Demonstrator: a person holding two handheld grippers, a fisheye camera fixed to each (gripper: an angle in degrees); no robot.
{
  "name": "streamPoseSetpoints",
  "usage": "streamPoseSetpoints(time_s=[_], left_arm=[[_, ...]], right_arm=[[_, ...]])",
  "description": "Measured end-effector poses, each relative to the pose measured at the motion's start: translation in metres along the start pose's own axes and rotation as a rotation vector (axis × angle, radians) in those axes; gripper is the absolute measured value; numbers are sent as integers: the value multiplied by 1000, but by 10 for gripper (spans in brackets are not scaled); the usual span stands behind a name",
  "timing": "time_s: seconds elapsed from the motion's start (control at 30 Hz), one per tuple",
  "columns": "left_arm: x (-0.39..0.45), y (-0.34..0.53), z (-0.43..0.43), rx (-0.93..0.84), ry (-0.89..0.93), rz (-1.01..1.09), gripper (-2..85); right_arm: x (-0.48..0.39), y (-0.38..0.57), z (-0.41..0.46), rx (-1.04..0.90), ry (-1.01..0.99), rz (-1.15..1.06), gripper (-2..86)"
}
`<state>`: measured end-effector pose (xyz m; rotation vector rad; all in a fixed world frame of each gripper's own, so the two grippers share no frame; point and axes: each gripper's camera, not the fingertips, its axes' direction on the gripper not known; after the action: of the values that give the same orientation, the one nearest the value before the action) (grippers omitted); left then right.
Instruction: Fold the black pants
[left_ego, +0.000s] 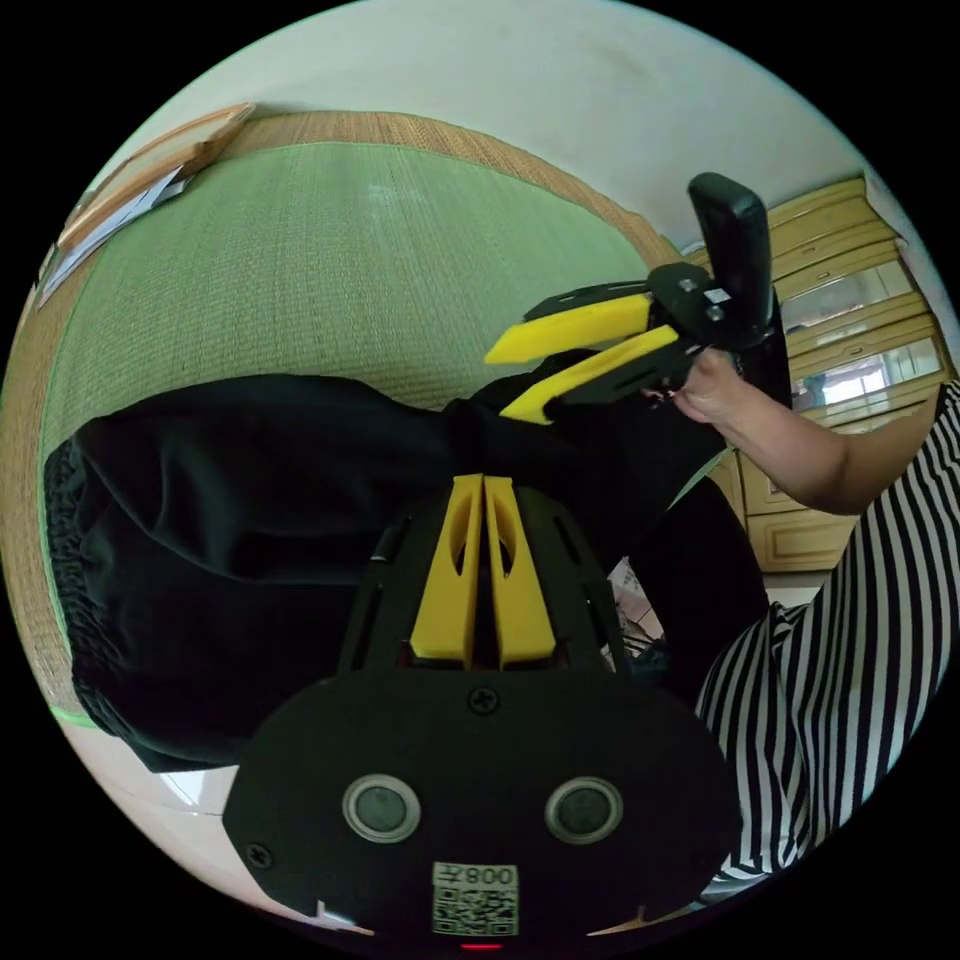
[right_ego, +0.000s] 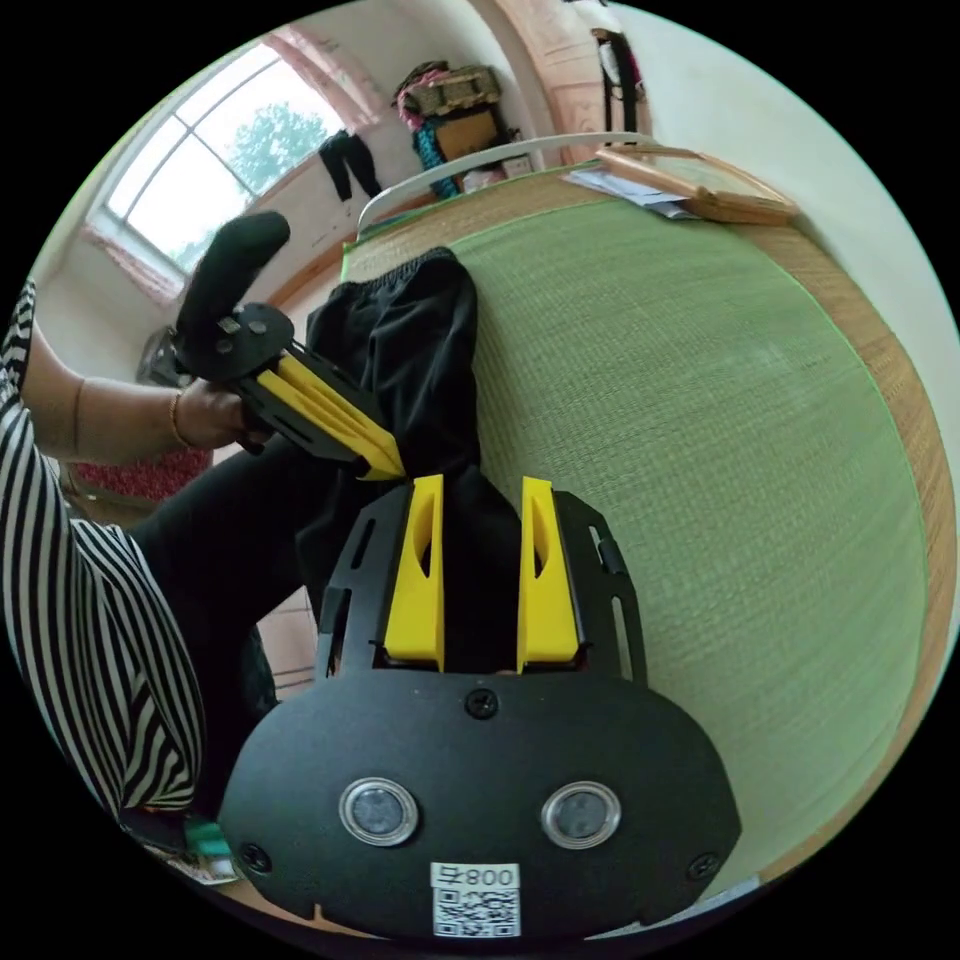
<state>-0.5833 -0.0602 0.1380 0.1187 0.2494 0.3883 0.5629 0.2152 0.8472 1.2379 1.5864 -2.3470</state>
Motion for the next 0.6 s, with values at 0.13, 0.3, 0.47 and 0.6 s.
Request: streamPoseSetpoints(time_s=[0.13,0.3,0.47,0.6], left_arm=[[0,4,-4,54,111,-36,78],[9,0,5,10,55,-57,84],[9,10,-4,41,46,-102,26],[14,20,-13,65,54,-104,15]], right_arm=[[-12,-7,0,41,-35,-33,110],[-2,-5,10,47,-126,32,108],[3,4,2,77,-150,50,110],[22,16,-9,91,-151,87,110]])
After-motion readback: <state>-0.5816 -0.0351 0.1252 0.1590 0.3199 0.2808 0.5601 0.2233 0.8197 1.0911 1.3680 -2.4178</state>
